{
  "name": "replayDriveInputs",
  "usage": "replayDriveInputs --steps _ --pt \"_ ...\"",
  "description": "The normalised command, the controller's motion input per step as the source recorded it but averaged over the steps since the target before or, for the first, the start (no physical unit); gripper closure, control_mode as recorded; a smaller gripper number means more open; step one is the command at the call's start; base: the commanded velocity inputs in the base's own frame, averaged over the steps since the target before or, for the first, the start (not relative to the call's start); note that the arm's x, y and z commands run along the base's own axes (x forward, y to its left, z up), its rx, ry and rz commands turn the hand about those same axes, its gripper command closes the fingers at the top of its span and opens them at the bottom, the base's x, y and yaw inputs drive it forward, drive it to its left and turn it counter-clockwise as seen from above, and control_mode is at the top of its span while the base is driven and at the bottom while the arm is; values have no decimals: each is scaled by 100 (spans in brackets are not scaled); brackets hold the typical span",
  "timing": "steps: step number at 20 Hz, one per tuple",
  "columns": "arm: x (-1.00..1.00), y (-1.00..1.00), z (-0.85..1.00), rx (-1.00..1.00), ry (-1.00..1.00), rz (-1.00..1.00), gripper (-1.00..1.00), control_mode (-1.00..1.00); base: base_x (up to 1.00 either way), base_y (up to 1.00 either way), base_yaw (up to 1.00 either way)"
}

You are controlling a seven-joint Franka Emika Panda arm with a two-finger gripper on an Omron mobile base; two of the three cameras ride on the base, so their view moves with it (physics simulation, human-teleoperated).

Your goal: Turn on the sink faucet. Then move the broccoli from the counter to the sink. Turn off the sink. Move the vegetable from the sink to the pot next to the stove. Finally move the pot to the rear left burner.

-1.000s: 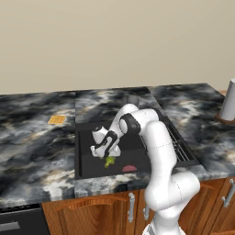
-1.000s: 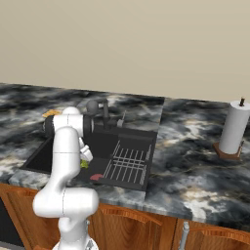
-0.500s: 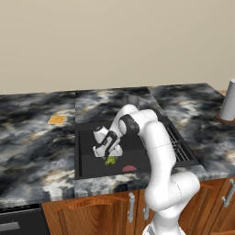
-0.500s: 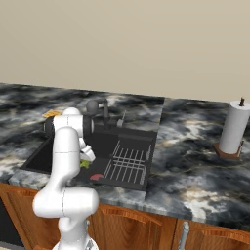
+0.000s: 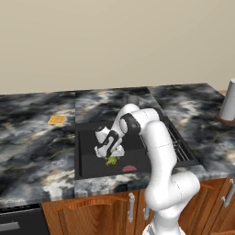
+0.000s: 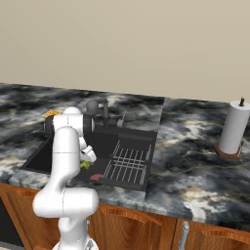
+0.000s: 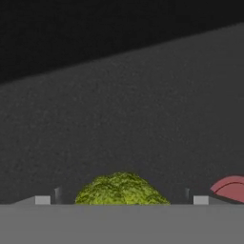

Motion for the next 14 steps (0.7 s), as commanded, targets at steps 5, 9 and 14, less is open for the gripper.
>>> replayDriveInputs --steps 5,9,14 --pt "-36 0 -1 0 -5 0 -100 -100 0 0 0" --pt "-35 0 0 0 -5 0 -100 -100 0 0 0" --pt "-17 0 0 0 -4 0 -100 -100 0 0 0"
